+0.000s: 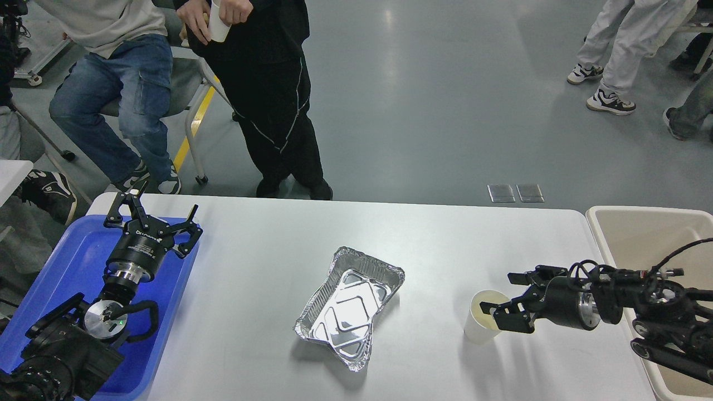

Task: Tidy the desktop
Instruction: 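Lower the right gripper around the white paper cup and close it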

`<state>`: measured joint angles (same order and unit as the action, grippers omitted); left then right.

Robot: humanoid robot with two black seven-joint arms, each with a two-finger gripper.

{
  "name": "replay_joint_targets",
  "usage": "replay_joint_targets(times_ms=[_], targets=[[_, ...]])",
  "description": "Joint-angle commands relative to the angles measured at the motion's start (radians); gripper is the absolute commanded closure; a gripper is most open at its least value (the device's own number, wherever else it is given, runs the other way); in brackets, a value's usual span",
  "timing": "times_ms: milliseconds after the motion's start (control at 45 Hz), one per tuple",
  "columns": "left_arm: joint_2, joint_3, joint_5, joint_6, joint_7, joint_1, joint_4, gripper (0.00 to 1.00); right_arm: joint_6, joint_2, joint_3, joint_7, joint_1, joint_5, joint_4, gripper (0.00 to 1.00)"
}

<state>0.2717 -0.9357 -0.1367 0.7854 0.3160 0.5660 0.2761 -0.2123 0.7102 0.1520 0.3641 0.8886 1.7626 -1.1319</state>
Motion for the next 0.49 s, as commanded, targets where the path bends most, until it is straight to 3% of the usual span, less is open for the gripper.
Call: replay_joint_targets(times_ms=[0,133,267,356,422,467], targets=[[0.001,0.000,0.000,0.000,0.000,0.000,0.000,0.00,-0.035,-0.005,0.020,0.001,-0.005,0.003,0.021,0.11],[0.001,0.000,0.000,0.000,0.000,0.000,0.000,0.00,-0.053,-0.005,0.047,0.001,0.004,0.003,0.021,0.16],[0.000,0.000,0.000,0.000,0.000,0.000,0.000,0.00,-0.059,-0.005,0.049,0.001,0.004,0.001,0.020,0.28],[0.000,0.000,0.000,0.000,0.000,0.000,0.000,0.00,-0.048,-0.009,0.050,0.001,0.004,0.001,0.023,0.62],[0.000,0.000,0.000,0.000,0.000,0.000,0.000,0.00,-0.048,-0.020,0.052,0.002,0.004,0.001,0.018,0.77],[0.000,0.000,0.000,0.000,0.000,0.000,0.000,0.00,-0.050,-0.021,0.058,0.002,0.006,0.001,0.018,0.82]])
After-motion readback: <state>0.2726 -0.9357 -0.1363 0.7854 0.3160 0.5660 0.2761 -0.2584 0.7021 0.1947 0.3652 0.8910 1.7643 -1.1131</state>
